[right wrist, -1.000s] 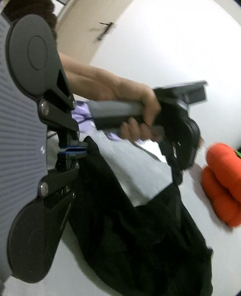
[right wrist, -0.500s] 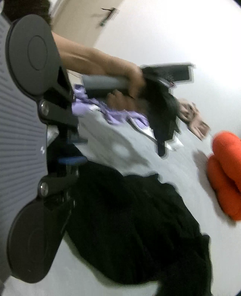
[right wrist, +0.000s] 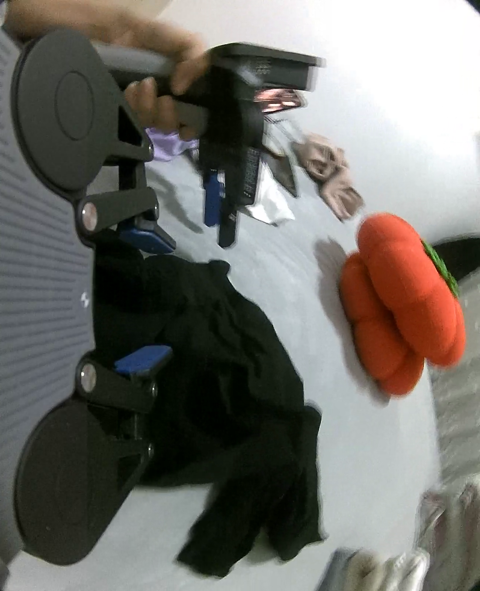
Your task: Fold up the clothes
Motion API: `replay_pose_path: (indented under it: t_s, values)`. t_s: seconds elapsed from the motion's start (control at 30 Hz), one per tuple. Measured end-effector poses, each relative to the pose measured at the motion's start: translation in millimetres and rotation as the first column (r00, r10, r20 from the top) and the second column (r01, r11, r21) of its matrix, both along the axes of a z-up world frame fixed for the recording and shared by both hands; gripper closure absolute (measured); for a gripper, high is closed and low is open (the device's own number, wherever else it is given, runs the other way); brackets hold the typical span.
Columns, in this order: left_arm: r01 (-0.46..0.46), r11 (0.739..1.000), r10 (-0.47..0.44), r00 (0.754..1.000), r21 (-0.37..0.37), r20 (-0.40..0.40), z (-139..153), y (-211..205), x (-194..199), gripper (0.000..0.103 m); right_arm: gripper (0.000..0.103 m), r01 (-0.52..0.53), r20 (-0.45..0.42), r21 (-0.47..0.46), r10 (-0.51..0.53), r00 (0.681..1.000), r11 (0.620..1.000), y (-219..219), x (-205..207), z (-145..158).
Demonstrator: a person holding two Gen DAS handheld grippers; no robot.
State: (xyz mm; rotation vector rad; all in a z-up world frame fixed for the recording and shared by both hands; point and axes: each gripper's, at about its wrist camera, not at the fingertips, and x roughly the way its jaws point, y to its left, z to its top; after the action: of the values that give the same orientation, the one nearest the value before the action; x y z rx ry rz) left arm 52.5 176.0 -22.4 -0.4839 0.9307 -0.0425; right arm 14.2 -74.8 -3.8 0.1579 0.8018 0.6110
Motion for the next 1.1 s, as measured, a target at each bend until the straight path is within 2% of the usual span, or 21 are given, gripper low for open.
replay_pose_path:
  t_s: [0.13, 0.23, 0.37, 0.47, 0.5, 0.53, 0.63, 0.73, 0.83, 1.0, 1.1]
  values:
    - [-0.009, 1.0, 0.009, 1.0, 0.0, 0.001, 2, -2, 2, 0.062, 0.043, -0.066, 0.1, -0.146, 0.081, 0.992, 0.987, 36, -2, -11]
    - [-0.018, 1.0, 0.018, 1.0, 0.007, 0.008, 5, -3, 2, 0.062, 0.043, -0.075, 0.137, -0.221, 0.107, 0.985, 0.972, 56, 5, -25]
    - [-0.03, 0.999, 0.03, 0.999, -0.011, 0.011, 7, 0, 2, 0.062, 0.043, -0.076, 0.145, -0.3, 0.124, 0.982, 0.951, 70, 9, -46]
    - [-0.03, 0.999, 0.03, 0.999, -0.022, 0.014, 8, 0, 3, 0.062, 0.063, -0.067, 0.189, -0.319, 0.133, 0.973, 0.945, 71, 2, -52]
    - [-0.03, 0.999, 0.03, 0.999, -0.025, 0.015, 9, 1, 3, 0.062, 0.086, -0.064, 0.208, -0.325, 0.138, 0.968, 0.943, 70, 0, -52]
    - [-0.028, 0.999, 0.029, 0.999, -0.025, 0.017, 10, 0, 3, 0.061, 0.094, -0.054, 0.206, -0.324, 0.126, 0.97, 0.945, 69, 0, -49]
    - [-0.037, 0.999, 0.037, 0.999, -0.018, 0.033, 13, -2, 2, 0.055, 0.094, -0.009, 0.193, -0.267, 0.062, 0.979, 0.964, 56, 2, -37]
    - [-0.041, 0.999, 0.042, 0.998, -0.021, 0.043, 16, -4, 3, 0.051, 0.094, 0.034, 0.231, -0.222, 0.019, 0.973, 0.974, 40, -1, -20]
    - [-0.037, 0.999, 0.037, 0.998, -0.02, 0.045, 16, -9, 6, 0.05, 0.094, 0.088, 0.266, -0.159, -0.043, 0.963, 0.983, 11, -4, 2]
    - [-0.014, 1.0, 0.014, 0.999, 0.014, 0.045, 15, -24, 11, 0.05, 0.094, 0.206, 0.301, -0.077, -0.175, 0.938, 0.976, -42, -2, 28]
    - [0.013, 0.998, -0.015, 0.999, 0.054, 0.051, 14, -41, 13, 0.05, 0.094, 0.281, 0.297, -0.047, -0.255, 0.92, 0.959, -70, 1, 32]
